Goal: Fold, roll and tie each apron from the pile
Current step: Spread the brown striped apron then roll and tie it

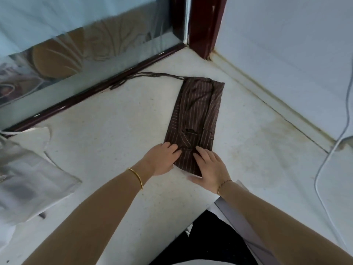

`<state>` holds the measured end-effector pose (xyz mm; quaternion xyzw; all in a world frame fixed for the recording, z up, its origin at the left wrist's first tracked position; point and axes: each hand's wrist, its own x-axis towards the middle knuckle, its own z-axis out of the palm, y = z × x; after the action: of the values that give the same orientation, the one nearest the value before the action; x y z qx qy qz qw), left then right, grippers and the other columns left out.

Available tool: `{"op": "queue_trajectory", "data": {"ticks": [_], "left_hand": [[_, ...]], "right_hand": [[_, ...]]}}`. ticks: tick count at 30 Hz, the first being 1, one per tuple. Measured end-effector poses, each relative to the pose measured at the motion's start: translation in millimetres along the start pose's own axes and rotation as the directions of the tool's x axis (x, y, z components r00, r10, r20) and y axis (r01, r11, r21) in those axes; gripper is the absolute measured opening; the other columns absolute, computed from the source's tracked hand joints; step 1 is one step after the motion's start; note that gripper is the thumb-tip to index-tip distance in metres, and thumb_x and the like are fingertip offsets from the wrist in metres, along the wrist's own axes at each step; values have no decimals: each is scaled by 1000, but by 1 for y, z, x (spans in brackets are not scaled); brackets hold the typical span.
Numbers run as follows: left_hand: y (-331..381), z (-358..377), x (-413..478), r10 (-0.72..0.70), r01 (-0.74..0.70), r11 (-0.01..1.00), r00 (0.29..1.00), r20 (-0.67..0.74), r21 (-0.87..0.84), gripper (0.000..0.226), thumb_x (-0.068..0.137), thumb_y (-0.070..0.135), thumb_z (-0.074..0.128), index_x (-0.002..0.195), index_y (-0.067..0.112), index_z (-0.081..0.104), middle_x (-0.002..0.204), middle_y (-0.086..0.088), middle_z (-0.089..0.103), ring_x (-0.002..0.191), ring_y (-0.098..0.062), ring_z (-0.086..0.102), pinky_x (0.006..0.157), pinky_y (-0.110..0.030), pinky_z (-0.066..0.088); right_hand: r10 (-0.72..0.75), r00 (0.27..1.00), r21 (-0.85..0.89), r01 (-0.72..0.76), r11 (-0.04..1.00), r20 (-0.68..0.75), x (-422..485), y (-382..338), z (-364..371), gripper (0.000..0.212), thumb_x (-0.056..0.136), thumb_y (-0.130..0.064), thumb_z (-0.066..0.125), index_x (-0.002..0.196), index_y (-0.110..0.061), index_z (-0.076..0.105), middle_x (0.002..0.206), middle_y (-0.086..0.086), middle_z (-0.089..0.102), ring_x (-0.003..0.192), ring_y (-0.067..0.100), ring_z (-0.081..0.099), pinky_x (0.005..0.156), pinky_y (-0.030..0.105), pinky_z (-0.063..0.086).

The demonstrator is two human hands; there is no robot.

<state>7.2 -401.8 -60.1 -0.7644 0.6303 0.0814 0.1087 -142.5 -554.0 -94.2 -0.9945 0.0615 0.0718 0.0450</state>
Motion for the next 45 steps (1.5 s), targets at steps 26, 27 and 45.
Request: {"op": "queue_trajectory", "data": {"ticks": [26,27,45], "left_hand": [[10,8,13,-574,649,219,690,441,-729,25,96,32,52,96,8,47,96,-12,58,85,-27,61,78,-36,55],[11,7,15,-589,663,212,673,448,-718,25,95,32,53,97,9,44,94,-10,57,82,-24,60,75,-34,54],[17,0,21,-198,197,955,980,18,-221,62,82,32,67,134,19,35,137,-5,33,121,-21,36,100,-29,37]], "right_hand": [[531,791,508,-606,612,305,34,30,-29,17,98,-26,47,100,-9,49,87,3,54,79,19,52,67,28,41],[541,786,498,-613,614,301,35,29,-29,16,98,-25,47,99,-10,46,87,3,53,78,19,53,67,29,42],[-26,968,-16,23,1000,-250,11,42,-12,40,79,-33,49,105,-11,70,112,3,65,112,26,57,91,40,50]]}}
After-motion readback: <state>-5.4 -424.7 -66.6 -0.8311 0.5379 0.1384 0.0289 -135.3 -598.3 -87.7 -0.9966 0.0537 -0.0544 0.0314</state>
